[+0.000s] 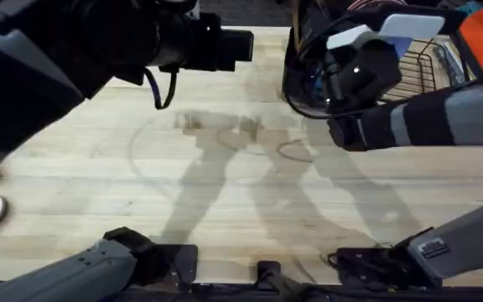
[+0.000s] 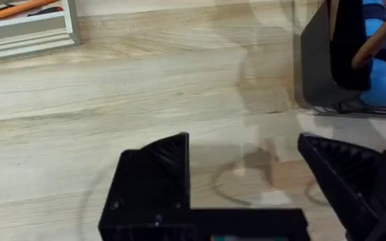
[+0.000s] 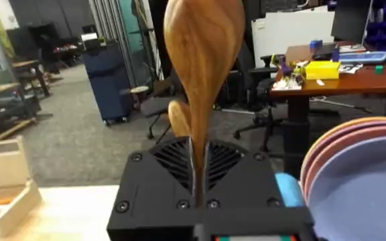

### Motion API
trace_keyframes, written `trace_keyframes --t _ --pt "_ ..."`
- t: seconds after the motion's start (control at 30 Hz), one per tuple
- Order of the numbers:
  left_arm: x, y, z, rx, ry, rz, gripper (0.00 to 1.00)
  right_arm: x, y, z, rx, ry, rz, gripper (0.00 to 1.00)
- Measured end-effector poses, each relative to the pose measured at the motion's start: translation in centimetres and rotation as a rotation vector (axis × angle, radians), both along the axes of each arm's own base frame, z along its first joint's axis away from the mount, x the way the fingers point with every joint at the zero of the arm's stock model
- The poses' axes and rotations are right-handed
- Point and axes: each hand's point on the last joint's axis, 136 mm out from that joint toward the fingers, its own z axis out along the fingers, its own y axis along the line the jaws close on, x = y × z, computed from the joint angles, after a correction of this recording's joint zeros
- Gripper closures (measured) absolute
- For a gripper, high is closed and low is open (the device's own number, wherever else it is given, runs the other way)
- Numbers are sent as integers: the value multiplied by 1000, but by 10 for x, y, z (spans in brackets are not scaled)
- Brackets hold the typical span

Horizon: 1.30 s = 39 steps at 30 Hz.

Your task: Pick up the spoon on the table one by one and put them onto the rack

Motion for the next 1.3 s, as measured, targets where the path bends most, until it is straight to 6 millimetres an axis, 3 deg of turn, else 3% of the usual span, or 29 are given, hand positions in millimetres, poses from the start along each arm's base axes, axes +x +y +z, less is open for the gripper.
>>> trace_keyframes --t 0.77,1.03,1.17,1.23,1.3 --pt "0 0 0 0 0 0 8 3 16 -55 -91 198 27 940" --pt "0 0 0 0 -1 0 7 3 15 -52 -111 188 20 554" --pt "0 0 0 0 -1 0 7 3 15 -53 -158 183 14 296" --pt "0 0 0 -1 -1 0 7 3 15 -52 -181 180 11 77" --pt "0 0 0 -1 -1 0 7 3 15 -52 -203 179 8 11"
